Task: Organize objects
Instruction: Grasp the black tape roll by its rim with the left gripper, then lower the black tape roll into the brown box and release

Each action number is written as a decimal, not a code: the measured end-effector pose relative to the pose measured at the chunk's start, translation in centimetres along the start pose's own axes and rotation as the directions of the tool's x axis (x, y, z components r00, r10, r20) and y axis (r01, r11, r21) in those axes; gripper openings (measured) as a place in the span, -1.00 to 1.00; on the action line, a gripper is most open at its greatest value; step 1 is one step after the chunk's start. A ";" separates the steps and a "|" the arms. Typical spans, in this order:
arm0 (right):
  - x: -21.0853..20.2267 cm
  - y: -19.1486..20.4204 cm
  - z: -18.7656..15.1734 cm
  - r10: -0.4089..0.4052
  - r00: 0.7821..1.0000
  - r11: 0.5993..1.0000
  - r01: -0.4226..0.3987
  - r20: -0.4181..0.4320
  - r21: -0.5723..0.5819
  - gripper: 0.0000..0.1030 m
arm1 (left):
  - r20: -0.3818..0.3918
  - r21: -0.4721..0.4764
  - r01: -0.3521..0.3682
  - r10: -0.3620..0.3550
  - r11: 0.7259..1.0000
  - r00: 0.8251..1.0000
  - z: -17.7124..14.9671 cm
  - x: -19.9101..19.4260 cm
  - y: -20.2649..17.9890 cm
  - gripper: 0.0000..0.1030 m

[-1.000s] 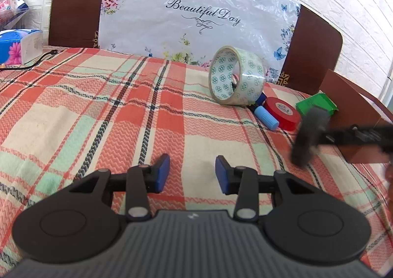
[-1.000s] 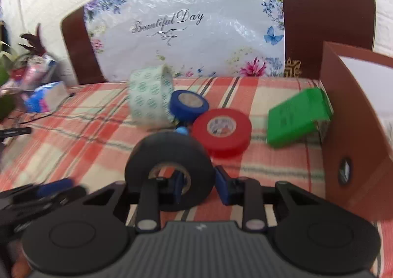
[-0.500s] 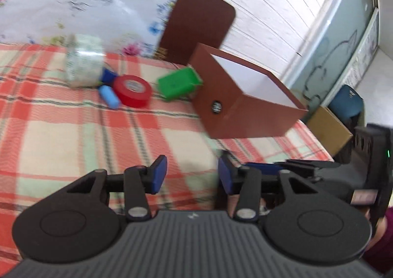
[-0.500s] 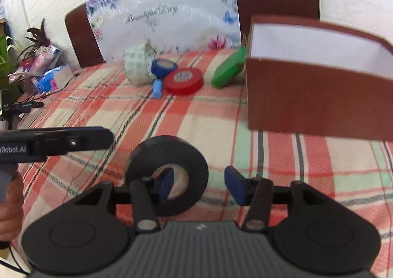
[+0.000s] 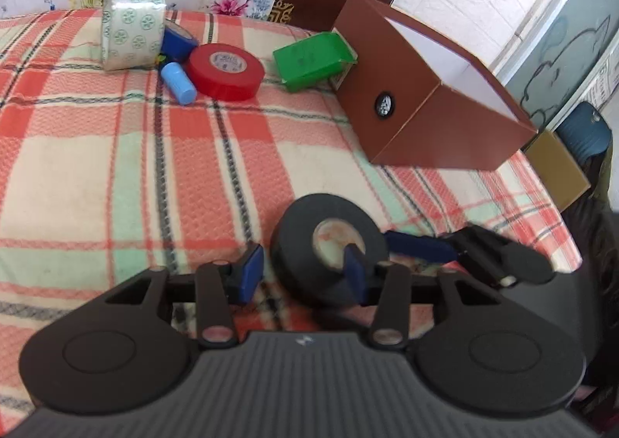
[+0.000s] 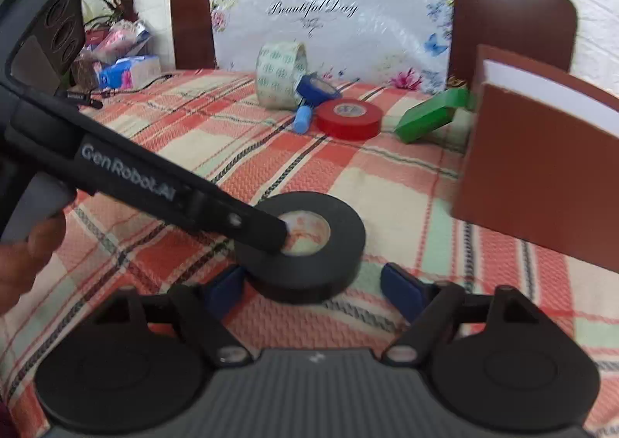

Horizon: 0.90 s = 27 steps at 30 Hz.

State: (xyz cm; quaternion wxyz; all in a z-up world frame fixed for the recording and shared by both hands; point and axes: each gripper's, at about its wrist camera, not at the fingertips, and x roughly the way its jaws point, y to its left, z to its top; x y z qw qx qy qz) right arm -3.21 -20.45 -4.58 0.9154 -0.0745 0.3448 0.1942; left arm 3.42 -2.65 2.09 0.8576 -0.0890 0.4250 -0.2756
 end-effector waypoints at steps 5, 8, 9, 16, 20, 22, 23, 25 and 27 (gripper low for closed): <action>-1.5 -0.9 0.0 0.001 0.998 1.000 -0.002 0.065 0.011 0.43 | 0.012 -0.005 0.009 -0.009 1.000 1.000 2.3 -1.1 -2.3 -0.36; -4.5 -2.9 0.6 -0.073 0.985 0.997 0.069 0.155 0.030 0.43 | 0.070 0.093 0.053 -0.060 0.994 0.996 5.0 -1.5 -6.6 -0.36; -5.6 -3.6 1.0 -0.112 0.975 0.994 0.108 0.191 0.029 0.43 | 0.092 0.136 0.063 -0.076 0.989 0.993 6.0 -1.4 -8.4 -0.36; -9.9 -13.1 4.0 -0.368 0.885 0.929 0.360 0.285 0.081 0.43 | 0.127 0.305 0.138 -0.184 0.942 0.975 12.9 5.1 -18.3 -0.36; -8.5 -19.7 4.6 -0.425 0.880 0.903 0.397 0.212 0.163 0.43 | 0.063 0.286 0.159 -0.185 0.945 0.981 14.7 11.1 -21.0 -0.36; -7.7 -22.2 4.4 -0.440 0.880 0.892 0.407 0.176 0.196 0.41 | 0.034 0.269 0.171 -0.187 0.948 0.982 14.8 13.2 -21.7 -0.37; -7.2 -23.0 4.3 -0.444 0.882 0.889 0.410 0.161 0.205 0.27 | 0.021 0.266 0.179 -0.192 0.947 0.981 14.6 13.9 -21.9 -0.38; -6.8 -24.0 4.0 -0.431 0.888 0.892 0.394 0.157 0.222 0.18 | 0.022 0.272 0.151 -0.162 0.951 0.986 14.2 14.6 -22.5 -0.38; -6.8 -24.0 3.7 -0.445 0.881 0.883 0.401 0.162 0.244 0.37 | 0.019 0.278 0.141 -0.152 0.950 0.988 13.7 14.4 -22.4 -0.34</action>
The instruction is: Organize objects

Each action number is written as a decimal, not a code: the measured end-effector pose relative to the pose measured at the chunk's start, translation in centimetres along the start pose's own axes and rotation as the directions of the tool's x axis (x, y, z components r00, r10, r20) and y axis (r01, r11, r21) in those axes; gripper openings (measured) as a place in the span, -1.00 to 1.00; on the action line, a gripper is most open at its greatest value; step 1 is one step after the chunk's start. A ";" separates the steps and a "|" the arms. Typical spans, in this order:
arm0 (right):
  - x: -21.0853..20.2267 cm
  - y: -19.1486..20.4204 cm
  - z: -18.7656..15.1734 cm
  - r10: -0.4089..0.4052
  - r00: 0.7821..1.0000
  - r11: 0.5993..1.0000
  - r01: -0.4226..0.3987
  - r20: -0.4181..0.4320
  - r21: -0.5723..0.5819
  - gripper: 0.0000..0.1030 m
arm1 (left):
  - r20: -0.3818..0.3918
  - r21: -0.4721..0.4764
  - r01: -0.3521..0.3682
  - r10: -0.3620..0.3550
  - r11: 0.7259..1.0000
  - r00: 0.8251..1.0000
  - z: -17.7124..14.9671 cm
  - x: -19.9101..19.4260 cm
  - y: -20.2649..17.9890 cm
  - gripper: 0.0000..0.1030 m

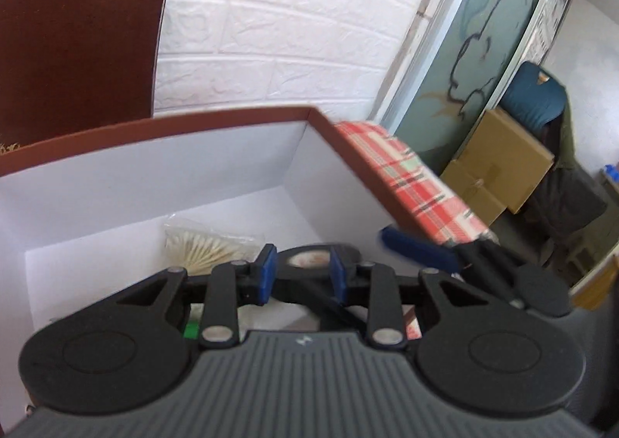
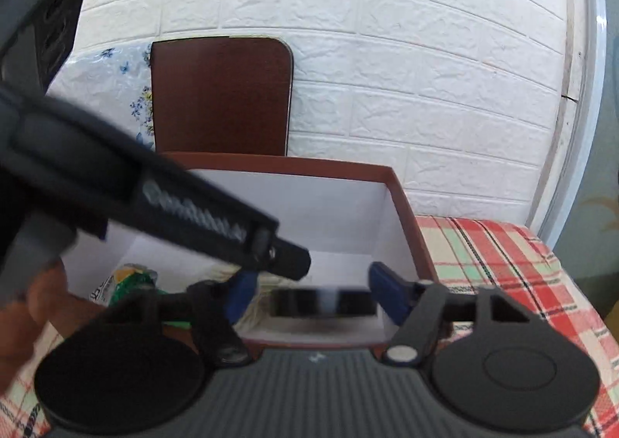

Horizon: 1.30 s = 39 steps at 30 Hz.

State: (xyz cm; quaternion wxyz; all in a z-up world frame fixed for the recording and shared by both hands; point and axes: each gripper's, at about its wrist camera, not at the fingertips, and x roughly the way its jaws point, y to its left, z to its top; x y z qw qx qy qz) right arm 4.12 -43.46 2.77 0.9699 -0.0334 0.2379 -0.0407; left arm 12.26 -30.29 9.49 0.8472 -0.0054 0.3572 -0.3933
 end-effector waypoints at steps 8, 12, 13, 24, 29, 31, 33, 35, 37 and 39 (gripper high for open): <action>-7.6 3.6 -3.1 -0.010 0.983 0.998 -0.002 0.182 0.068 0.32 | 0.154 0.073 -0.008 -0.004 0.997 0.988 -3.7 -10.2 1.6 -0.32; -10.5 7.5 -5.0 0.090 0.975 0.989 -0.112 0.205 0.099 0.32 | 0.158 0.075 -0.148 0.135 0.986 0.978 -8.2 -14.7 4.8 -0.31; -10.4 8.6 -5.1 0.127 0.973 0.986 -0.146 0.195 0.085 0.32 | 0.148 0.062 -0.183 0.172 0.981 0.974 -9.6 -15.6 6.0 -0.30; -6.0 22.8 -5.1 0.393 0.916 0.914 -0.399 -0.084 -0.070 -0.04 | 0.112 -0.207 -0.560 0.588 0.802 0.801 -20.8 -21.8 22.2 -0.25; 1.1 26.9 -1.8 0.281 0.951 0.950 -0.295 -0.128 -0.105 -0.03 | 0.194 -0.318 -0.458 0.530 0.830 0.825 -21.8 -23.5 23.6 -0.23; 3.2 27.6 -0.7 0.303 0.943 0.945 -0.316 -0.140 -0.084 -0.04 | 0.205 -0.313 -0.449 0.521 0.837 0.828 -22.0 -23.6 23.4 -0.17; 4.9 28.6 0.3 0.328 0.932 0.928 -0.348 -0.154 -0.132 -0.03 | 0.214 -0.321 -0.433 0.510 0.842 0.833 -22.3 -23.6 23.6 -0.15; 6.3 29.8 0.8 0.327 0.931 0.914 -0.356 -0.163 -0.195 -0.03 | 0.224 -0.341 -0.408 0.495 0.847 0.840 -22.4 -23.7 23.9 -0.15; 7.8 30.7 1.0 0.345 0.915 0.894 -0.388 -0.208 -0.222 -0.09 | 0.233 -0.363 -0.382 0.480 0.850 0.846 -22.5 -23.7 24.4 -0.15; 9.2 31.6 1.0 0.292 0.926 0.903 -0.349 -0.238 -0.250 -0.06 | 0.240 -0.375 -0.365 0.469 0.852 0.850 -22.7 -23.8 24.7 -0.15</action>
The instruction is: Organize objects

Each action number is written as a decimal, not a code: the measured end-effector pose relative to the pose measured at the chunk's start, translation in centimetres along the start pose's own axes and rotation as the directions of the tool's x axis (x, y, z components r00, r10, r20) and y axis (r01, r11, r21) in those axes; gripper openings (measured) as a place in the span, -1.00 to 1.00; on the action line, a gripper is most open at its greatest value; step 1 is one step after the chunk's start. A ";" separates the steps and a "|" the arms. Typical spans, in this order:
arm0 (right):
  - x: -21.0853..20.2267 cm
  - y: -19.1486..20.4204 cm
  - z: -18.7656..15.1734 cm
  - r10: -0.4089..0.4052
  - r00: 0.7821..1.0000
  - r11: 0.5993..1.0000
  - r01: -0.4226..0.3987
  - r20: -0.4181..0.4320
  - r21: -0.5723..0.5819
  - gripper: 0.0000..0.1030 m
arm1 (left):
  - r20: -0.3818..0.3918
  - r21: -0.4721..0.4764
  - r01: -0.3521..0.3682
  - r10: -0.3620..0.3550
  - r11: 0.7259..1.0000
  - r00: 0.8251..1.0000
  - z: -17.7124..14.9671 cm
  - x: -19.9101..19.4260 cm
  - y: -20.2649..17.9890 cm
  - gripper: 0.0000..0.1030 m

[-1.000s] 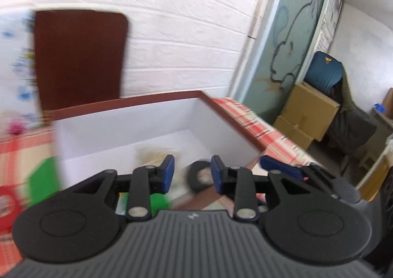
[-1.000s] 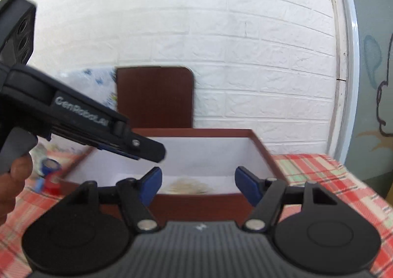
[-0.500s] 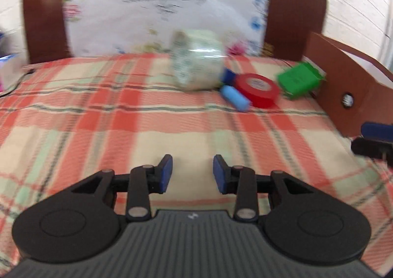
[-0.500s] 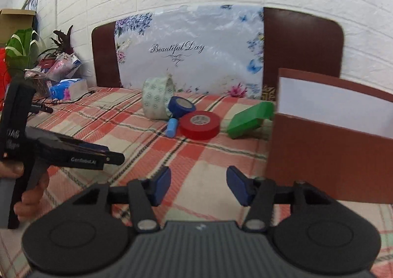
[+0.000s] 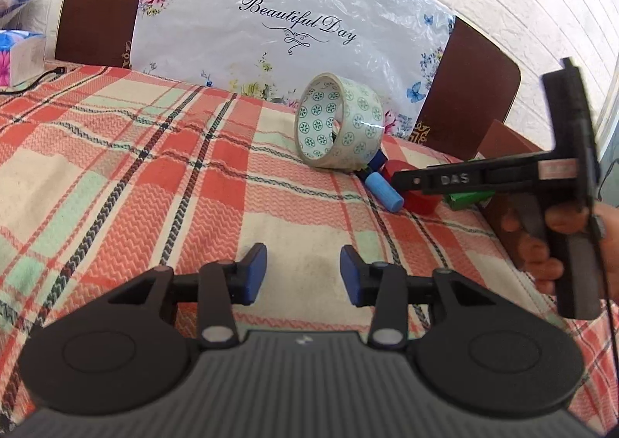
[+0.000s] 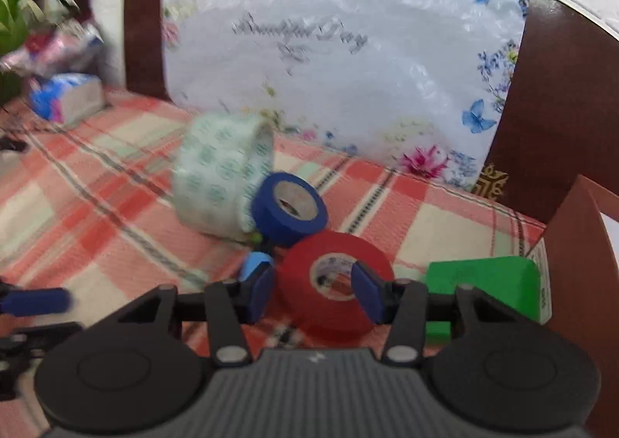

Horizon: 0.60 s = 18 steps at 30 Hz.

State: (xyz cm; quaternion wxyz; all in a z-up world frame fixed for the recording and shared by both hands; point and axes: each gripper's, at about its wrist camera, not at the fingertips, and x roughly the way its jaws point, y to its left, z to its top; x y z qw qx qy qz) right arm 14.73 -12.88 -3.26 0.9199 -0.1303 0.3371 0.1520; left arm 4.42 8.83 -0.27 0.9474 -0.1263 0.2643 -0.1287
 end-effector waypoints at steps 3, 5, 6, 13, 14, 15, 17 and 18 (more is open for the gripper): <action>0.8 -1.0 0.4 0.006 1.000 0.996 -0.007 0.012 0.085 -0.05 | 0.001 -0.007 0.006 -0.006 1.000 1.000 0.0 0.0 0.0 -0.15; 0.8 -1.5 0.5 0.024 0.999 0.992 -0.027 0.020 0.125 -0.05 | 0.001 -0.007 0.006 -0.006 1.000 1.000 0.0 0.0 0.1 -0.15; 0.7 -1.5 0.4 0.032 0.999 0.992 -0.034 0.019 0.118 -0.02 | 0.001 -0.008 0.007 -0.007 1.000 1.000 0.0 0.0 0.1 -0.14; 1.2 0.5 -0.2 0.023 0.999 0.997 -0.025 -0.028 -0.067 -0.39 | 0.000 -0.011 0.010 -0.010 1.000 1.000 0.0 0.1 0.1 -0.14; 1.3 1.0 -0.3 0.010 1.000 0.995 -0.012 -0.029 -0.101 -0.43 | 0.000 -0.012 0.010 -0.010 1.000 1.000 0.0 0.1 0.2 -0.14; 1.3 1.2 -0.2 0.003 0.999 0.993 -0.007 -0.033 -0.117 -0.47 | -0.001 -0.012 0.011 -0.011 1.000 1.000 0.1 0.2 0.2 -0.14; 0.9 1.2 -0.1 0.001 0.999 0.994 -0.006 -0.053 -0.111 -0.48 | -0.002 -0.011 0.011 -0.011 1.000 1.000 0.1 0.2 0.2 -0.14; 0.4 1.1 -0.4 0.002 0.998 0.993 -0.010 -0.060 -0.119 -0.48 | -0.002 -0.010 0.010 -0.010 1.000 1.000 0.0 0.3 0.2 -0.14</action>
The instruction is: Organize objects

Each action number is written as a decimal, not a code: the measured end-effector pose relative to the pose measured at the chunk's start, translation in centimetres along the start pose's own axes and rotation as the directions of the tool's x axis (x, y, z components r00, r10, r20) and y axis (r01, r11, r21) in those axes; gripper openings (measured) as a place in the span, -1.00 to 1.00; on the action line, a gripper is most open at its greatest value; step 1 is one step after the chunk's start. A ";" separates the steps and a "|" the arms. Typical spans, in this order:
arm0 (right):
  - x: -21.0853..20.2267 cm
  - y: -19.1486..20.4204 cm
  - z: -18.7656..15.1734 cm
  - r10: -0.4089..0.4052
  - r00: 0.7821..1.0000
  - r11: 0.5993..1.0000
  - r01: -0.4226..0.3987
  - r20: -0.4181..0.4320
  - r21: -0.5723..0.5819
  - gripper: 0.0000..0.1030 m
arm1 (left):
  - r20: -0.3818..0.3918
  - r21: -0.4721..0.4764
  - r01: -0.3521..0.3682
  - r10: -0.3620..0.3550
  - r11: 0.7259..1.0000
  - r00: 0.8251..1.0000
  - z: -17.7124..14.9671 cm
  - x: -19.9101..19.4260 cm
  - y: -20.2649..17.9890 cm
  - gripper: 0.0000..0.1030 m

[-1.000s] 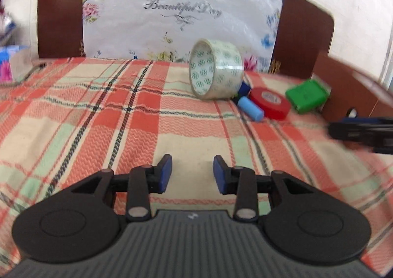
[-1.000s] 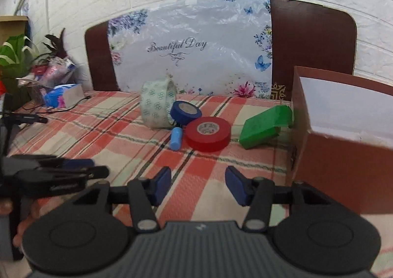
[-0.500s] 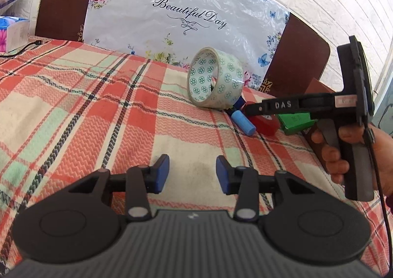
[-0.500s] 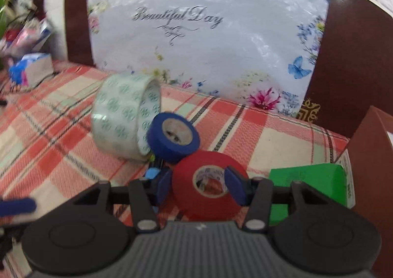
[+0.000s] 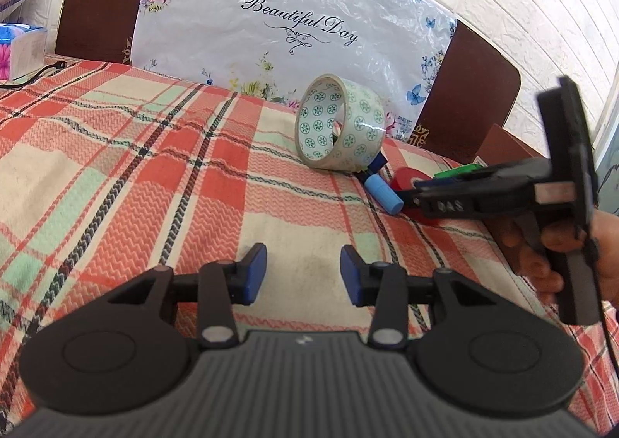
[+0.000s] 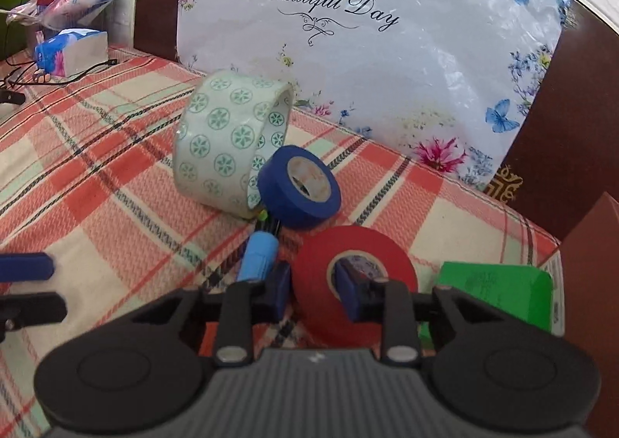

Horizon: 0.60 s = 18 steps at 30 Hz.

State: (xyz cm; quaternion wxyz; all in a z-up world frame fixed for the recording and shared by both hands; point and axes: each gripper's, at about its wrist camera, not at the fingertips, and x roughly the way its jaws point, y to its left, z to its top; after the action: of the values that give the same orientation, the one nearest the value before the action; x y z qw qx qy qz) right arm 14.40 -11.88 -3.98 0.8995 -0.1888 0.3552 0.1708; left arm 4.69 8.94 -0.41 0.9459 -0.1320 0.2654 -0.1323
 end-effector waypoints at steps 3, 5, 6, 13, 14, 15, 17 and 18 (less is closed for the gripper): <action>-2.6 0.6 -2.4 0.014 1.000 1.000 -0.015 -0.014 -0.021 -0.48 | -0.001 0.002 -0.001 0.001 1.000 1.000 0.0 0.0 -0.1 -0.14; -5.4 1.1 -4.8 0.054 0.998 0.998 -0.054 -0.019 -0.016 -0.48 | -0.002 0.008 -0.006 0.006 1.000 1.000 -0.1 -0.1 -0.3 -0.14; -7.0 1.2 -6.2 0.072 0.997 0.997 -0.073 -0.024 -0.016 -0.48 | -0.006 0.015 -0.011 0.011 1.000 1.000 -0.1 0.0 -0.4 -0.14; -16.2 1.9 -14.4 0.043 0.999 0.999 -0.043 0.030 -0.010 -0.21 | -0.130 0.093 0.070 -0.058 0.993 0.990 -0.2 -0.6 -5.7 -0.14; -17.2 1.7 -15.1 0.039 0.998 0.999 -0.040 0.058 0.014 -0.10 | -0.162 0.098 0.119 -0.102 0.988 0.981 -0.3 -0.8 -7.2 -0.14; -18.0 1.4 -15.6 0.037 0.996 0.998 -0.040 0.080 0.038 0.00 | -0.188 0.106 0.174 -0.152 0.979 0.970 -0.4 -1.0 -8.6 -0.14; -18.8 1.0 -16.3 0.018 0.995 0.997 -0.025 0.101 0.068 0.16 | -0.237 0.132 0.270 -0.234 0.954 0.943 -0.4 -1.5 -11.6 -0.14; -18.9 0.8 -16.5 0.005 0.995 0.997 -0.012 0.104 0.071 0.19 | -0.261 0.156 0.292 -0.246 0.944 0.933 -0.5 -1.5 -13.0 -0.13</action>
State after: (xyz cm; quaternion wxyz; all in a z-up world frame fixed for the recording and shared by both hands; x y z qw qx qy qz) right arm -8.48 -22.08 -1.99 0.9222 -0.1458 0.3146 0.1714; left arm 0.84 -2.72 4.07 0.8882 -0.0585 0.3423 -0.3009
